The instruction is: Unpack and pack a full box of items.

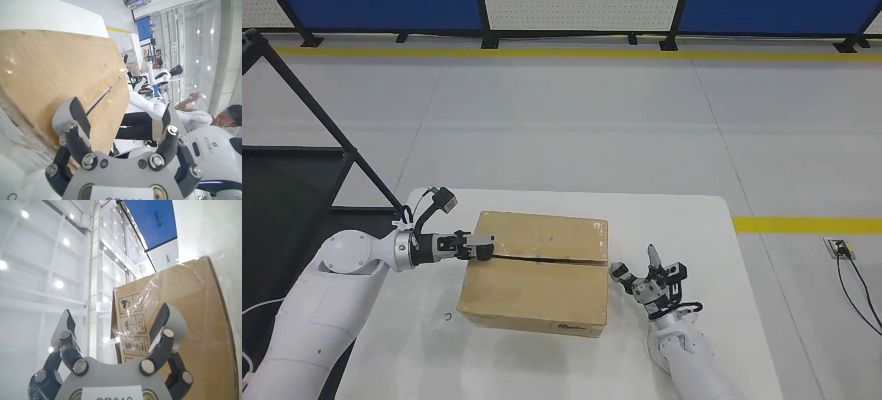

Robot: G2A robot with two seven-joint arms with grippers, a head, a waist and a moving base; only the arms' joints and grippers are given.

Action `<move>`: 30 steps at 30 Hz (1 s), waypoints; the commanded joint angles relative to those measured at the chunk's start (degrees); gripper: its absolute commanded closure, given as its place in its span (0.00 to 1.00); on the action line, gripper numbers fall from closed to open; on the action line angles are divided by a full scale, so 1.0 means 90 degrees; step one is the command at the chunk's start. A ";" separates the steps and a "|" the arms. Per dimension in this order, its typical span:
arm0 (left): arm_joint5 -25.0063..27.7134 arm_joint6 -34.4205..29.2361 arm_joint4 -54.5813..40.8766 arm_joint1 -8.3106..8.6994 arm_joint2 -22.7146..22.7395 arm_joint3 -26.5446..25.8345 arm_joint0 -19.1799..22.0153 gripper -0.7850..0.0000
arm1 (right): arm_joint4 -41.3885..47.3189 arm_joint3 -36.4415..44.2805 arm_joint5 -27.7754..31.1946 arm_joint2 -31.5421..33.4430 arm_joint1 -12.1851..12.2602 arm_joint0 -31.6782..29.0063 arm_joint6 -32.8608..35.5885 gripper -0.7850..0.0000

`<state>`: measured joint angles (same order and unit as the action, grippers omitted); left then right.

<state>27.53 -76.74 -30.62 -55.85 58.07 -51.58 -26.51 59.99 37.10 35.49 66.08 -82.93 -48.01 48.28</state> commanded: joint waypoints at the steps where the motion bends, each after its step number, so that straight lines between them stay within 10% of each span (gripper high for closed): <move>1: 0.0000 0.0000 0.0000 0.0000 0.0000 0.0000 0.0000 0.00 | -0.0161 -0.0005 -0.0027 -0.0016 -0.0003 0.0010 -0.0127 0.00; 30: 0.0000 0.0000 0.0000 0.0000 0.0000 0.0000 0.0000 0.00 | -0.0224 0.0753 0.0441 0.0407 -0.0101 -0.0360 -0.0559 0.00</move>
<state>27.53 -76.74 -30.62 -55.85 58.07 -51.58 -26.51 57.33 43.67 39.14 69.40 -83.84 -51.11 42.61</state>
